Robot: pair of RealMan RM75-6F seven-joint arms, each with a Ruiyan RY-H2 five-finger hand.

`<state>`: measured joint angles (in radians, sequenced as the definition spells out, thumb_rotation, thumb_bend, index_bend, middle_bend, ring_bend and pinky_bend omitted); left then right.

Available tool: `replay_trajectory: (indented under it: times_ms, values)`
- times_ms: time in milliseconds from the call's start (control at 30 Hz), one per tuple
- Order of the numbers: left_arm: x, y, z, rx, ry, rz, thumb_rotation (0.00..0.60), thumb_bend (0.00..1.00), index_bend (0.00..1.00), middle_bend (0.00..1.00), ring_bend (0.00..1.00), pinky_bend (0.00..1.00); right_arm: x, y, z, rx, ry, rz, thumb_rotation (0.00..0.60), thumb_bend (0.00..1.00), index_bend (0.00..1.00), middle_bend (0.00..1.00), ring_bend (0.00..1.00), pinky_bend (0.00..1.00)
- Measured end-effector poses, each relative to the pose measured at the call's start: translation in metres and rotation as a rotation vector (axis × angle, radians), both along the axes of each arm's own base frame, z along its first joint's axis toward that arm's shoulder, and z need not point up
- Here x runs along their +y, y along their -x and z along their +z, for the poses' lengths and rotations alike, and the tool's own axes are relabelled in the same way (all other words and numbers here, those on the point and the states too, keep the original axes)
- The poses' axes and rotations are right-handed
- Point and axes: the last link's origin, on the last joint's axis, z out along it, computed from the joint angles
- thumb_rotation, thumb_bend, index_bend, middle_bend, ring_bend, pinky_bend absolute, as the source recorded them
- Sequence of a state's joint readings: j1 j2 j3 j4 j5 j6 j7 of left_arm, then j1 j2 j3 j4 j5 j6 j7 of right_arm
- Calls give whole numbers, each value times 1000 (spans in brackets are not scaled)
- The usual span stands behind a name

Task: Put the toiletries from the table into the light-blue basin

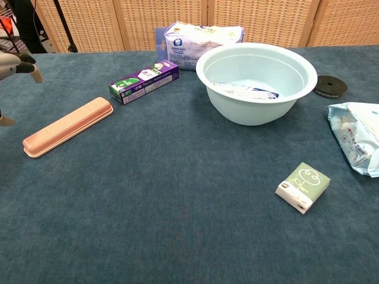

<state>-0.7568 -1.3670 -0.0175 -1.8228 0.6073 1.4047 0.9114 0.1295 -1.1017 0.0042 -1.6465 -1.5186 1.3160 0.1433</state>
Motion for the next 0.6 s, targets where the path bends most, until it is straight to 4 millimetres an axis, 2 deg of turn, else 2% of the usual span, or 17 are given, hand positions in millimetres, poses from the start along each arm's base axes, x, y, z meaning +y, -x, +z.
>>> replay_trajectory:
  times_ms: [233,600]
  values:
    - [-2,13,-20,-5,-51,30,600,203,243,0,0,0,6,-13,0,-21,-1,57,600,208,124,0,0,0]
    - [10,12,-55,-35,-104,49,600,207,249,0,0,0,5,-10,4,-45,-1,43,600,208,124,0,0,0]
